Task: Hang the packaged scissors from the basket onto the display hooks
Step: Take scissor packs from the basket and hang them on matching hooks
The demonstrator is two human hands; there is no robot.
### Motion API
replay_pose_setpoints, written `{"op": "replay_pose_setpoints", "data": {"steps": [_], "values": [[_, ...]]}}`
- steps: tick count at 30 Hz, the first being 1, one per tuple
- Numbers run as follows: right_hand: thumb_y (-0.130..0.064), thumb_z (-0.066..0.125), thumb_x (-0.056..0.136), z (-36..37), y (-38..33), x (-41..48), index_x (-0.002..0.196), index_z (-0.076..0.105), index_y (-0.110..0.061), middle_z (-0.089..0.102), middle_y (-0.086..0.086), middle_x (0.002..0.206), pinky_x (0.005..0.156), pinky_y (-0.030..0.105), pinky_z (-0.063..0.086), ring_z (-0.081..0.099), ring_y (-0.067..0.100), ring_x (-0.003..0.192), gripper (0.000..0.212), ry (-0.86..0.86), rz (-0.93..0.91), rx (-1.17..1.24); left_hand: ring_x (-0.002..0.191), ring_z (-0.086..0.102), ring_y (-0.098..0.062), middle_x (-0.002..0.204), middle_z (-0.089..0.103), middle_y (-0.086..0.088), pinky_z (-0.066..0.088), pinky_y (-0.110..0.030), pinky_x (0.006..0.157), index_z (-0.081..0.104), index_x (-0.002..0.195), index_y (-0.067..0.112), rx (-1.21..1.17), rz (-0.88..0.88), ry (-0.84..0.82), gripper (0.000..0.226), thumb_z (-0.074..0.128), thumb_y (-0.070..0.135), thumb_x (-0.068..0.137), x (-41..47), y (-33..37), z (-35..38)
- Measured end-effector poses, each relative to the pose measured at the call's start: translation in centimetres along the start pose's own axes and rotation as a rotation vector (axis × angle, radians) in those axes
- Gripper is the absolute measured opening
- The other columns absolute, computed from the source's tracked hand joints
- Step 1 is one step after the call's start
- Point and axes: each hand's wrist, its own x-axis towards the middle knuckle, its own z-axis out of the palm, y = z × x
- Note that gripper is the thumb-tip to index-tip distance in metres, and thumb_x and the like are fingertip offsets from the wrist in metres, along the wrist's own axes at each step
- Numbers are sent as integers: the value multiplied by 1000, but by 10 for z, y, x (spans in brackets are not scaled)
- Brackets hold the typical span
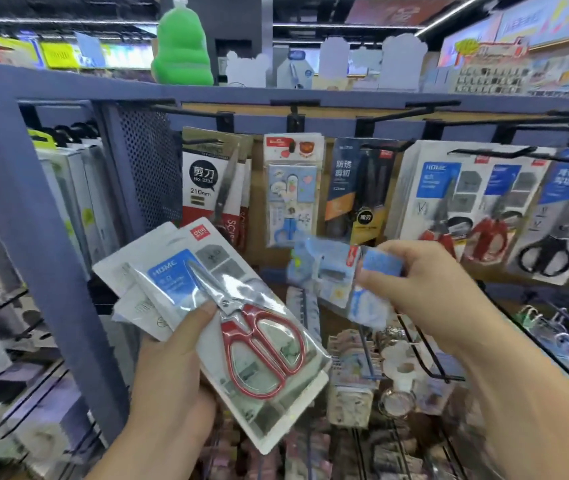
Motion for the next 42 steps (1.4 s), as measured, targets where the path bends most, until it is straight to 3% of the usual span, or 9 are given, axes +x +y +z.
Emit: {"op": "replay_pose_setpoints", "data": {"steps": [4,6,9,13,20,25,31,35,42], "values": [[-25,77,94,-3,5,15,88,80,-16,75,1,73,64,32,50,66,13,64,11,134,-17,65,86,80,-17,104,82,1,63,-35,67,71,119,27,-20,20,34,28,67,9,97,9,6,-4],[-28,68,100,-2,5,23,83,72,-14,66,-1,69,66,32,42,56,13,63,23,102,-112,-94,91,80,-19,109,82,-1,64,-38,71,72,122,26,-25,22,27,31,69,11,94,12,9,-5],[-30,52,107,1,-13,32,77,53,-37,59,-23,69,58,16,36,54,1,65,32,-2,-234,-387,107,77,-25,119,79,-4,64,-42,79,68,135,22,-21,44,1,57,74,18,79,15,14,-8],[-33,51,105,1,-47,42,75,43,-29,49,-10,62,52,19,34,49,-2,60,32,-1,-342,-525,112,75,-27,123,78,-5,58,-47,91,66,138,23,-13,51,-40,63,74,18,76,19,20,-13],[-15,47,100,6,-89,56,68,42,-20,41,-10,57,47,20,27,37,4,50,33,7,-341,-243,115,74,-31,124,78,-7,54,-56,103,68,136,23,7,16,-54,60,75,18,76,26,17,-17],[-21,62,104,9,-96,60,89,69,-29,70,-22,71,59,11,47,65,-6,67,18,-114,-377,-94,114,74,-31,123,78,-8,52,-58,105,68,136,21,6,3,-51,61,75,17,76,28,14,-20],[-24,73,97,17,-99,71,82,72,-21,80,0,84,73,51,65,78,23,80,15,107,-320,193,110,76,-30,121,78,-7,55,-54,100,68,136,22,3,7,-35,59,73,16,78,33,12,-21],[-20,65,101,22,-100,72,73,64,-24,77,-6,75,59,31,58,76,11,73,29,91,-236,286,108,77,-27,121,79,-6,55,-55,101,68,136,24,8,6,-47,59,73,18,77,34,12,-20],[-30,57,108,27,-103,73,74,64,-21,75,-3,74,51,23,51,73,11,65,36,34,-201,323,109,77,-26,120,79,-4,63,-44,90,70,132,21,19,9,-53,54,71,15,78,31,12,-16]]}}
